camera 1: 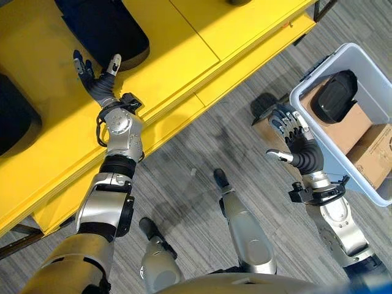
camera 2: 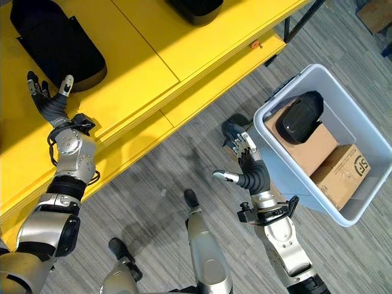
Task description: Move parts from the plastic box to the shelf.
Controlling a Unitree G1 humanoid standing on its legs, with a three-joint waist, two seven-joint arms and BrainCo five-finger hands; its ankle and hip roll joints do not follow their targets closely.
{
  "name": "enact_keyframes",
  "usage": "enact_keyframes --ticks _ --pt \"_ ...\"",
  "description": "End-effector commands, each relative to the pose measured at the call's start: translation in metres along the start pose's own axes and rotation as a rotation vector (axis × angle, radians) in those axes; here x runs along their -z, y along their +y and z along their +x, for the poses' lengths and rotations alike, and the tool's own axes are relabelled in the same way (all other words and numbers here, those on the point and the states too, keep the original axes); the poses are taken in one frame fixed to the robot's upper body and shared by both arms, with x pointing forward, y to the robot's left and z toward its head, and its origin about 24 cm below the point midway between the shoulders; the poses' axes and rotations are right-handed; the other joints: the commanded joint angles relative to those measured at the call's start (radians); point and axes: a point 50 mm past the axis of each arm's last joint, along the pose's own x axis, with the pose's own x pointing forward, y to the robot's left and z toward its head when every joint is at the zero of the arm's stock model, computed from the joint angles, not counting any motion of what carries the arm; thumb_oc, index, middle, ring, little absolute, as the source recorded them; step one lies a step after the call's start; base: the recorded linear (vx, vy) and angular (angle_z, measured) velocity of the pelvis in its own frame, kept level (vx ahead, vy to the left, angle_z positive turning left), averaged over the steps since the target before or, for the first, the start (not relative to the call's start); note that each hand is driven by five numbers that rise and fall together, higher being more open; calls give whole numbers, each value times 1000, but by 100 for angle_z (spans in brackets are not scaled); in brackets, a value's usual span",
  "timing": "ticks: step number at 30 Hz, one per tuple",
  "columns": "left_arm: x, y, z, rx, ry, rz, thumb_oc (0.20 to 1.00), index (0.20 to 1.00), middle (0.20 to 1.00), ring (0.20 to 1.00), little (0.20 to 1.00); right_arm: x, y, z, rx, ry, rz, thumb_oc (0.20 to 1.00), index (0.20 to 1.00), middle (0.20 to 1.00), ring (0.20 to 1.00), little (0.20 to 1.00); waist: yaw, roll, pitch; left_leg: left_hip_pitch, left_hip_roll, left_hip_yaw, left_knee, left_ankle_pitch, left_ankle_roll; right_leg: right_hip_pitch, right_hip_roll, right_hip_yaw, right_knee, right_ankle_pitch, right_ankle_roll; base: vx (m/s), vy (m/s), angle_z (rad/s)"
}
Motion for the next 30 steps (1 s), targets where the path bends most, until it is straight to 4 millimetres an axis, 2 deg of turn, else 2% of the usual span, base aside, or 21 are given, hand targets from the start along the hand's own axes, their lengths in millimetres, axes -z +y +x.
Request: enact_keyframes --ticks 1,18,24,27,30 --pt "-12 -1 14 7 -43 34 1000 1000 1000 1000 1000 -24 -5 0 -11 -128 -7 1000 1000 1000 1000 1000 -17 -15 -22 -13 63 -72 142 -16 -34 10 11 -28 38 27 10 0 0 0" --pt "6 -6 0 30 16 30 1000 1000 1000 1000 1000 -25 -6 -3 -15 -123 -12 1000 1000 1000 1000 1000 -21 -11 -24 -40 65 -81 165 -27 -32 -8 13 -23 47 29 6 0 0 0" --pt "20 14 -11 -21 55 15 1000 1000 1000 1000 1000 -26 -6 -4 -7 -126 -16 1000 1000 1000 1000 1000 -7 -7 -17 -51 62 -92 175 -32 -28 -6 9 -30 51 27 3 0 0 0" --pt "35 40 -24 -88 99 13 1000 1000 1000 1000 1000 -25 -6 -5 -2 -125 -19 1000 1000 1000 1000 1000 9 -5 -11 -56 58 -105 180 -34 -25 2 3 -36 54 24 0 0 0 0" --pt "45 56 -33 -124 139 27 1000 1000 1000 1000 1000 -25 -6 -5 -4 -125 -22 1000 1000 1000 1000 1000 18 -4 -5 -58 54 -116 182 -35 -22 9 -2 -40 55 21 -2 2 2 11"
